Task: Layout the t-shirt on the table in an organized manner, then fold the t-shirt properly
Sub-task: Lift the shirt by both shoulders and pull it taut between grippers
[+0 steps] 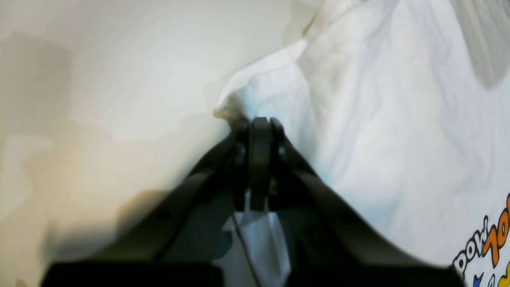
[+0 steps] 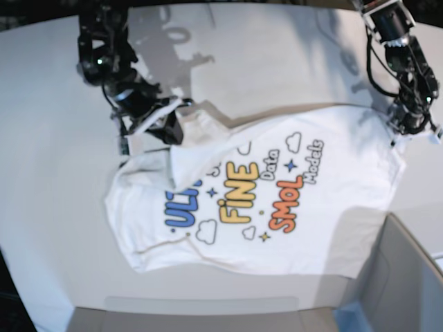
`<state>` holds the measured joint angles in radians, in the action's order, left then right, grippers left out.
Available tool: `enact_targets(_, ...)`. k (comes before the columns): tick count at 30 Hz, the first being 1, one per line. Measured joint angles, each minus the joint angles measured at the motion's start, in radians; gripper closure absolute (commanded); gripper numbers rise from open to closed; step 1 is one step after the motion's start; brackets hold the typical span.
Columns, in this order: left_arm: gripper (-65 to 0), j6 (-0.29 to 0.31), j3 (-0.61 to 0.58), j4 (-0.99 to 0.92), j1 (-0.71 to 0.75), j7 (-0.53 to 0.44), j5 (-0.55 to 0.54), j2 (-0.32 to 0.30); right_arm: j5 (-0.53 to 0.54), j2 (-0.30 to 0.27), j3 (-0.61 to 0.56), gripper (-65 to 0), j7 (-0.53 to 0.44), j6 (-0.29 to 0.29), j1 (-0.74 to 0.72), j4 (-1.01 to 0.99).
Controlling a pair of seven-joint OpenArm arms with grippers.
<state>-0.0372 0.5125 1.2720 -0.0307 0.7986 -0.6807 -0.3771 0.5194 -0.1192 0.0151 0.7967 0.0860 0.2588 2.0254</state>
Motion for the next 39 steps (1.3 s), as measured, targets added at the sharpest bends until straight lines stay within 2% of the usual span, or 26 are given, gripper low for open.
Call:
enact_targets(2,0.0,0.0,0.005,0.001,0.0,0.001,-0.001,0.001,0.002,0.001,0.0,0.0,-0.024,-0.003,0.002,0.01)
enact_targets(8,0.0,0.01,0.178,0.019,0.047,0.011,-0.088,0.043,0.002,-0.003,0.002,0.0,-0.274,-0.003,0.122,0.011)
enact_targets(11,0.0,0.064,0.23,0.091,0.114,0.037,-0.113,0.055,0.001,-0.03,0.027,0.0,-0.348,-0.003,0.158,0.011)
enact_targets(14,0.0,0.102,0.278,0.184,0.165,0.039,-0.166,0.088,0.002,-0.029,0.049,0.0,-0.406,-0.003,0.18,0.011)
enact_targets(17,0.0,0.109,0.296,0.256,0.197,0.037,-0.215,0.093,0.001,-0.021,0.052,0.0,-0.477,-0.001,0.232,0.011)
enact_targets(24,0.0,0.106,0.301,0.31,0.249,0.042,-0.218,0.109,0.002,-0.022,0.053,0.0,-0.763,-0.002,0.34,0.011)
enact_targets(28,0.0,0.113,0.301,0.313,0.256,0.043,-0.224,0.108,-0.011,-0.007,0.053,0.0,-0.926,0.1,0.386,0.011)
enact_targets(34,0.0,0.118,0.309,0.315,0.269,0.066,-0.237,0.111,-0.193,-0.009,0.051,0.0,-1.195,0.205,0.462,0.011)
enact_targets(36,0.0,0.125,0.35,0.317,0.263,0.068,-0.241,0.134,-0.245,-0.008,0.05,0.0,-1.233,0.217,0.482,0.011)
enact_targets(39,0.0,0.121,0.396,0.317,0.269,0.069,-0.239,0.154,-0.286,-0.004,0.05,0.0,-1.229,0.217,0.499,0.011)
